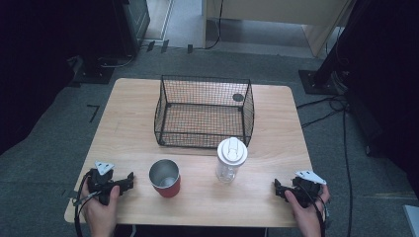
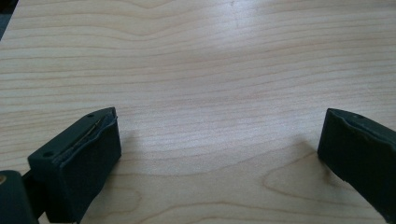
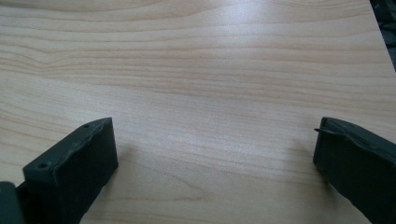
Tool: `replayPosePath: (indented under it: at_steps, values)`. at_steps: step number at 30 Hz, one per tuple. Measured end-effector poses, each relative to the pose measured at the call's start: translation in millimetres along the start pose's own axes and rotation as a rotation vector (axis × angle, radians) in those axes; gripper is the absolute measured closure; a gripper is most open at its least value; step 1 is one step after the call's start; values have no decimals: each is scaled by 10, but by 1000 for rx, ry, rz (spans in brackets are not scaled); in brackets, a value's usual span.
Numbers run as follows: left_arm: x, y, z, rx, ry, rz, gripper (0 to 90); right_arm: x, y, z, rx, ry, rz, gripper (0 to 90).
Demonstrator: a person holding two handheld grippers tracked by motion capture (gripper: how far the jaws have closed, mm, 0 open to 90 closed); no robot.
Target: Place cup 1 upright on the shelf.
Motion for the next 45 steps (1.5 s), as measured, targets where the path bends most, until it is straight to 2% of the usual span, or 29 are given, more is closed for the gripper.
replayPosePath:
  at_steps: [4,9,11,16,17,18,29,35,45]
  values:
    - [1,0,1,0,0,0,0,-10,-3,-17,11,-13,2,0]
    - [1,0,0,0,0,0,0,-63,28,-99,0,-2,12,0]
    - [0,0,0,0,0,0,0,-108,79,-183,1,25,37,0]
    - [1,0,0,0,0,0,0,-148,133,-374,-19,71,57,0]
    - [1,0,0,0,0,0,0,-148,133,-374,-19,71,57,0]
    - [1,0,0,0,0,0,0,-163,152,-461,-29,90,65,1]
    - [0,0,0,0,0,0,0,-262,259,-961,-73,202,123,1]
    - [0,0,0,0,0,0,0,-314,305,-1240,-67,275,143,1]
    - [1,0,0,0,0,0,0,-387,349,-1607,-96,367,155,1]
Point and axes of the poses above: each handheld gripper's, and its own axes: x roughly forward along the jaws, y roughly out of its top, z roughly to its right, the point moved 6 cm from there along x, roughly forward along the jaws, and after that the axes turned 15 degrees about z, right-handed, at the moved point
